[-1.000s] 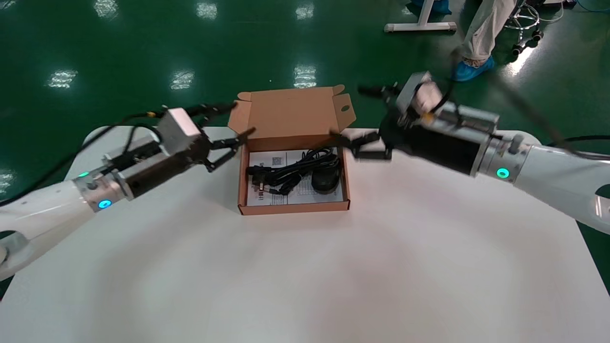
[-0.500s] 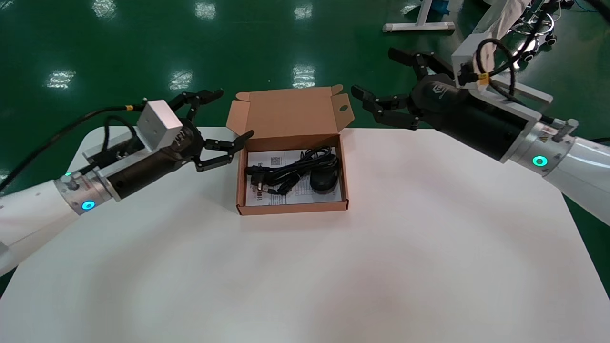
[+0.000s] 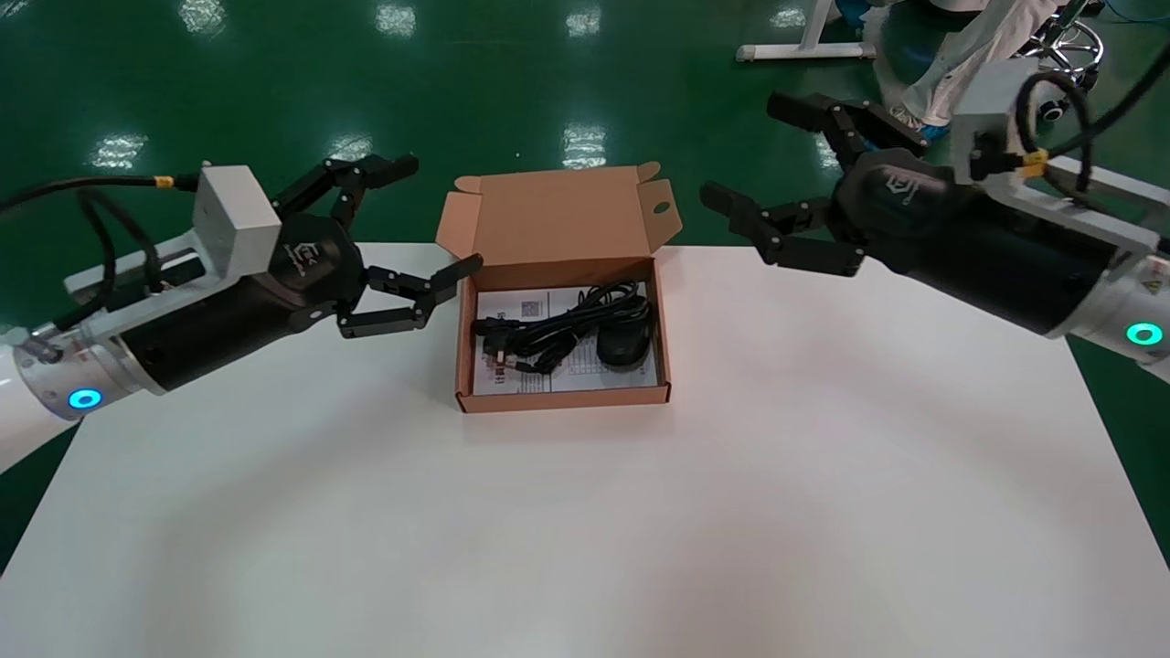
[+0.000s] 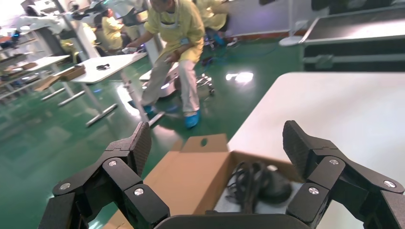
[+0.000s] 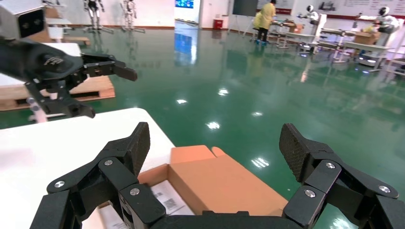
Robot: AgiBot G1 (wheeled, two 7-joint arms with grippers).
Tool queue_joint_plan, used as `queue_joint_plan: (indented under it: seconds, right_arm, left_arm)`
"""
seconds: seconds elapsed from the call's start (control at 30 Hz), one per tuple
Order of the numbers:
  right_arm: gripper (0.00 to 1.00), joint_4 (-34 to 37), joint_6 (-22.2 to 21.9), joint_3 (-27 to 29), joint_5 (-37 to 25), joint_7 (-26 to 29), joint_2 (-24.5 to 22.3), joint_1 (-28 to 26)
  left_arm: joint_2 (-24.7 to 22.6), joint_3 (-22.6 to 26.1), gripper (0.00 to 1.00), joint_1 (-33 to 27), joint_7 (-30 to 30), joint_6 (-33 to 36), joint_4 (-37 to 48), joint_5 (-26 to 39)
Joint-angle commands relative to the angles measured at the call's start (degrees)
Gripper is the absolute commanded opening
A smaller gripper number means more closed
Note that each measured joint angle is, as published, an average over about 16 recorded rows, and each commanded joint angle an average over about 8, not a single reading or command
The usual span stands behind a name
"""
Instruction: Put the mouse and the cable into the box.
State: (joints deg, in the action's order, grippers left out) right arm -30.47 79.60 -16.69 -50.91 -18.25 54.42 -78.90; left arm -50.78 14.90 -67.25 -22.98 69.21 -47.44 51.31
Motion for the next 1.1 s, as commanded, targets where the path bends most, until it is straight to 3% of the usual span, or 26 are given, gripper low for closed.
queue_joint_plan:
  seconds: [0.03, 1.1]
  right_arm:
    - [1.00, -2.44, 0.34, 0.04, 0.51, 1.64, -1.10, 0.98]
    - [1.00, -40.58, 5.73, 0.63, 8.52, 27.30, -18.26, 16.31]
  left_arm:
    - [0.85, 0.06, 1.00, 0.31, 1.82, 0.89, -1.41, -0.51]
    - [14.29, 1.02, 1.00, 5.15, 30.58, 14.94, -23.69, -8.57]
